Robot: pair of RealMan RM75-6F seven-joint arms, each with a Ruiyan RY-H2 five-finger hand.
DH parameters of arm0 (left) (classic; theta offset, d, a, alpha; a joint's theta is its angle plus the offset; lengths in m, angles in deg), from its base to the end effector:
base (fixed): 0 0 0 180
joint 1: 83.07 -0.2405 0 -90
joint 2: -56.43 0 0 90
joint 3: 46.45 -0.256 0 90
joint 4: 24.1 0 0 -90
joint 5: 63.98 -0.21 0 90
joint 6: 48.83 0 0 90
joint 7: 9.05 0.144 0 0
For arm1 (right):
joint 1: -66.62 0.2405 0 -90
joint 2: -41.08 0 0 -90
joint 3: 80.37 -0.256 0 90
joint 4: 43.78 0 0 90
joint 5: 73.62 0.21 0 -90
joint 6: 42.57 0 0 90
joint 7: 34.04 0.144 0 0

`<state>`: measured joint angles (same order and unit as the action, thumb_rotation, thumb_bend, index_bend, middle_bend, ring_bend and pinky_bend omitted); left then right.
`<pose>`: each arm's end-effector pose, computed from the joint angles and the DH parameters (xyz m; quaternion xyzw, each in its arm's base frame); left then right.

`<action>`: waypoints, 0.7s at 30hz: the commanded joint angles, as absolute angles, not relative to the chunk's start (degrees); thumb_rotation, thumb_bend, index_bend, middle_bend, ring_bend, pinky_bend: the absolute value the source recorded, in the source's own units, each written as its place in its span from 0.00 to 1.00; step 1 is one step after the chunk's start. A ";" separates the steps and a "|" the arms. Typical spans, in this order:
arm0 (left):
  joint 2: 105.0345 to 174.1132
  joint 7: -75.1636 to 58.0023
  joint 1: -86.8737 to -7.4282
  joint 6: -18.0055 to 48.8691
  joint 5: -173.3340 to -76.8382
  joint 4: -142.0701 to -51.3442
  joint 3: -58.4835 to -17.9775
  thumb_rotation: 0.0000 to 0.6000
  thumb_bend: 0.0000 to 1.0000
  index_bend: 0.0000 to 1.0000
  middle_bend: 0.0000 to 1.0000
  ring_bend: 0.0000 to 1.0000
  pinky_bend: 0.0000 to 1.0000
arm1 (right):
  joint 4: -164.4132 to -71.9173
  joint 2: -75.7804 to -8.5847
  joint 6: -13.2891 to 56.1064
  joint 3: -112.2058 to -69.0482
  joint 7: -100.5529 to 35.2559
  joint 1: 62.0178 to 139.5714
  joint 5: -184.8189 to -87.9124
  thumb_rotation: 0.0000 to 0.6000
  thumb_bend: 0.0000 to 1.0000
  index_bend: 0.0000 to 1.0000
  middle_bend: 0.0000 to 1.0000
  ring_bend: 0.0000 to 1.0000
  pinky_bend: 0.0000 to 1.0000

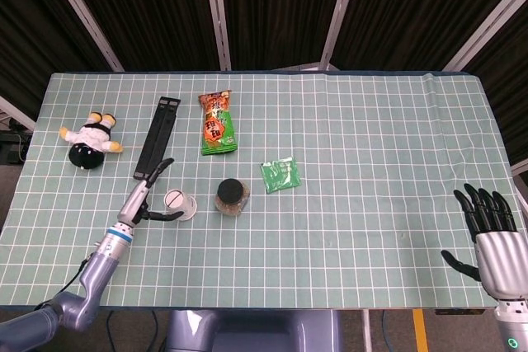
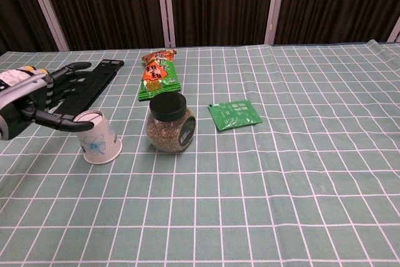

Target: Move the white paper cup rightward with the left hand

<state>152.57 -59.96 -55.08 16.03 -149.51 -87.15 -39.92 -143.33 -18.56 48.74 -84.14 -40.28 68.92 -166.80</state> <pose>-0.2465 0.3078 -0.0205 -0.4803 -0.6350 -0.5578 0.2345 -0.2754 -0.1679 0.1824 0.6084 -0.3173 0.4192 0.5945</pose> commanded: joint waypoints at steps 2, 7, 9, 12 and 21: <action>148.59 -60.77 -56.57 21.21 -152.47 -89.39 -40.86 1.00 0.00 0.00 0.00 0.00 0.00 | -143.62 -18.41 49.27 -83.93 -40.13 68.79 -167.62 1.00 0.00 0.00 0.00 0.00 0.00; 140.24 -50.38 -59.32 28.05 -155.73 -95.73 -42.23 1.00 0.00 0.00 0.00 0.00 0.00 | -144.26 -18.06 50.42 -83.35 -39.91 68.38 -169.53 1.00 0.00 0.00 0.00 0.00 0.00; 138.04 -44.87 -60.69 29.87 -155.53 -98.21 -42.37 1.00 0.00 0.00 0.00 0.00 0.00 | -144.47 -17.94 50.73 -83.23 -39.75 68.28 -170.00 1.00 0.00 0.00 0.00 0.00 0.00; 133.52 -30.38 -64.78 34.18 -154.45 -104.45 -43.17 1.00 0.00 0.00 0.00 0.00 0.00 | -145.04 -17.63 51.47 -83.11 -39.34 68.12 -170.97 1.00 0.00 0.00 0.00 0.00 0.00; 127.15 0.85 -73.12 41.16 -149.99 -118.75 -45.58 1.00 0.00 0.00 0.00 0.00 0.00 | -145.56 -17.28 51.56 -83.28 -39.01 68.36 -171.50 1.00 0.00 0.00 0.00 0.00 0.00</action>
<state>132.02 -13.35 -67.45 35.91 -152.59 -109.77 -43.79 -145.56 -17.28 51.55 -83.28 -39.00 68.36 -171.51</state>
